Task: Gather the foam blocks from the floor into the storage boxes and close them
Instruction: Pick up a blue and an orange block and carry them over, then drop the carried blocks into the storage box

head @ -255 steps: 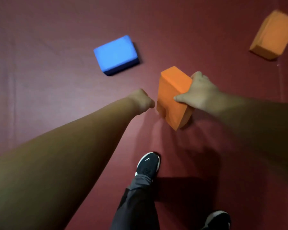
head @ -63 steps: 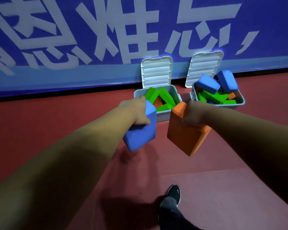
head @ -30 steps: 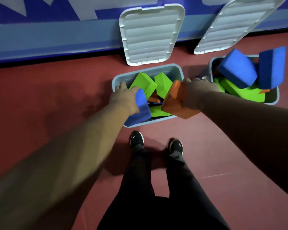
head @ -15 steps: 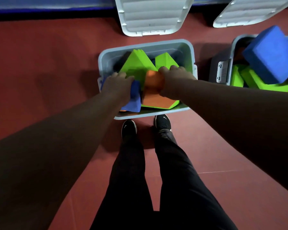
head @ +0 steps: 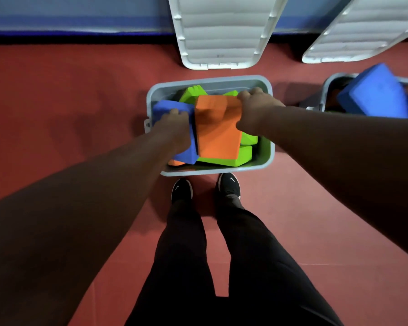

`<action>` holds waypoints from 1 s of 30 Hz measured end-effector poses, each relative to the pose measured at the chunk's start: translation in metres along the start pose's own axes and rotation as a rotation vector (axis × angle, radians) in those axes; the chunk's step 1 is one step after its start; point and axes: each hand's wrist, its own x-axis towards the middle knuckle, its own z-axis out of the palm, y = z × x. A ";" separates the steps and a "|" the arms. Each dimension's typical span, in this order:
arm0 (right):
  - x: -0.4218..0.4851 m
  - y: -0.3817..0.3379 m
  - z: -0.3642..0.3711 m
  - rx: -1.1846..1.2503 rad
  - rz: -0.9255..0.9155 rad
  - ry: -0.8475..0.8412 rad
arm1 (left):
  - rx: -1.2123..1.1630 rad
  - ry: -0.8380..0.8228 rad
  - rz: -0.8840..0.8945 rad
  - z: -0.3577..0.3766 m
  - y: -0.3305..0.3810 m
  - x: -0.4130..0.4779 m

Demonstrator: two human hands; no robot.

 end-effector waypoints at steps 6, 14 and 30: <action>-0.042 -0.022 -0.089 -0.158 -0.154 0.005 | 0.197 -0.121 0.148 -0.118 0.015 -0.050; -0.140 -0.090 -0.259 -0.136 -0.325 0.164 | 0.063 0.179 0.066 -0.285 -0.005 -0.178; -0.347 -0.333 -0.315 0.022 -0.757 0.133 | -0.382 0.487 -0.332 -0.309 -0.167 -0.458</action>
